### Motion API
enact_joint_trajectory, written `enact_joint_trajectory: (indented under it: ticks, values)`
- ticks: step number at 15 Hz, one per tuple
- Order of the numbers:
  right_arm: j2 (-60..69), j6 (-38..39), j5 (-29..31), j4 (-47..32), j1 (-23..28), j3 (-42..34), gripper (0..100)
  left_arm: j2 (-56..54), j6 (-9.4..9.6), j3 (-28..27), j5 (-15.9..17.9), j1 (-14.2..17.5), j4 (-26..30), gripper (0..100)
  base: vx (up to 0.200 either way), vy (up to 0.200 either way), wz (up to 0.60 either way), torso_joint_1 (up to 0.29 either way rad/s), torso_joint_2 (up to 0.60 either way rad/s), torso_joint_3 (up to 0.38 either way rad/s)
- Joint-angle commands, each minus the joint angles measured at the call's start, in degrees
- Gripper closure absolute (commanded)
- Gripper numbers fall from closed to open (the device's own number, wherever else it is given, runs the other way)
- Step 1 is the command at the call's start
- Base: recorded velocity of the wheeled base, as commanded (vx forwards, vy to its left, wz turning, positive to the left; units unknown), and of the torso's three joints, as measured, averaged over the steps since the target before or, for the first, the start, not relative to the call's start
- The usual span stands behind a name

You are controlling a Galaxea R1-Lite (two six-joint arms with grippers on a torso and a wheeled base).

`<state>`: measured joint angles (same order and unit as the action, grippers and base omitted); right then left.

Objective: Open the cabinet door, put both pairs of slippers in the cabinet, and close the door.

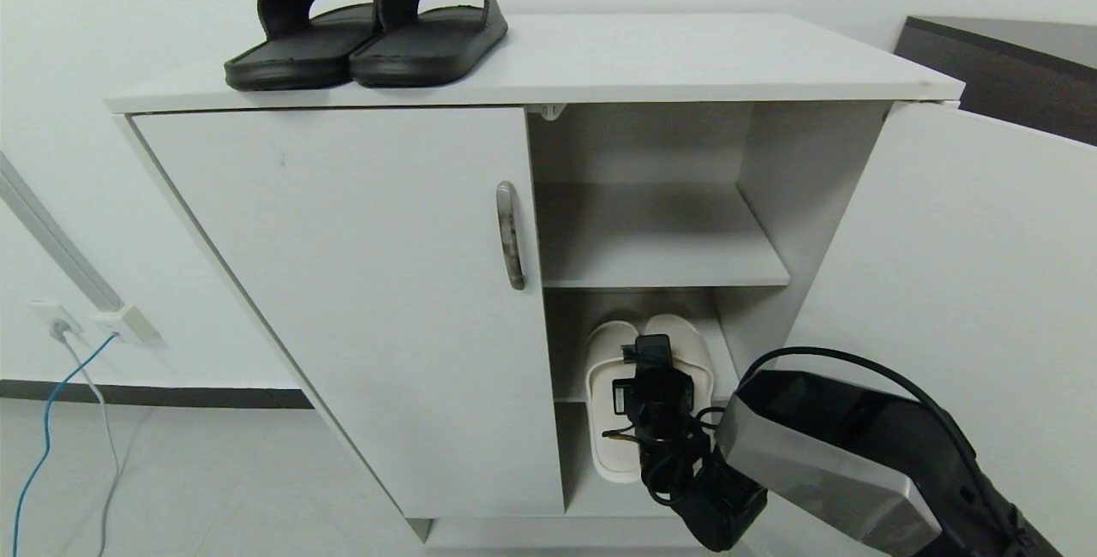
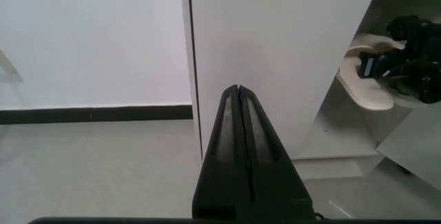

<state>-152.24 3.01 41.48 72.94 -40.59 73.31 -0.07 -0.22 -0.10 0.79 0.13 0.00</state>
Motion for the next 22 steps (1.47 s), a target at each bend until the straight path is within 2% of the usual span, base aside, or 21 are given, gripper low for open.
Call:
enact_joint_trajectory:
  ticks: [1,4,12,21,22]
  values:
    - [-0.08,1.56,-0.09,-4.29,0.78,4.12,100,0.07,-0.04,0.01,0.00,0.04,0.00,100,0.000,0.000,0.00,0.000,0.00,0.000]
    - [-0.17,3.93,-3.43,-12.03,2.19,10.09,100,0.07,-0.04,0.01,0.00,0.04,0.00,100,0.000,0.000,0.00,0.000,0.00,0.000]
    - [-5.00,3.32,-6.24,-23.45,6.32,26.00,100,0.07,-0.04,0.01,0.00,0.04,0.00,100,0.000,0.000,0.00,0.000,0.00,0.000]
    - [-5.97,3.32,-6.24,-24.33,6.93,26.62,100,0.07,-0.04,0.01,0.00,0.04,0.00,100,0.000,0.000,0.00,0.000,0.00,0.000]
    - [-6.05,3.14,-6.24,-24.77,6.93,26.62,0,0.07,-0.04,0.01,0.00,0.04,0.00,100,0.000,0.000,0.00,0.000,0.00,0.000]
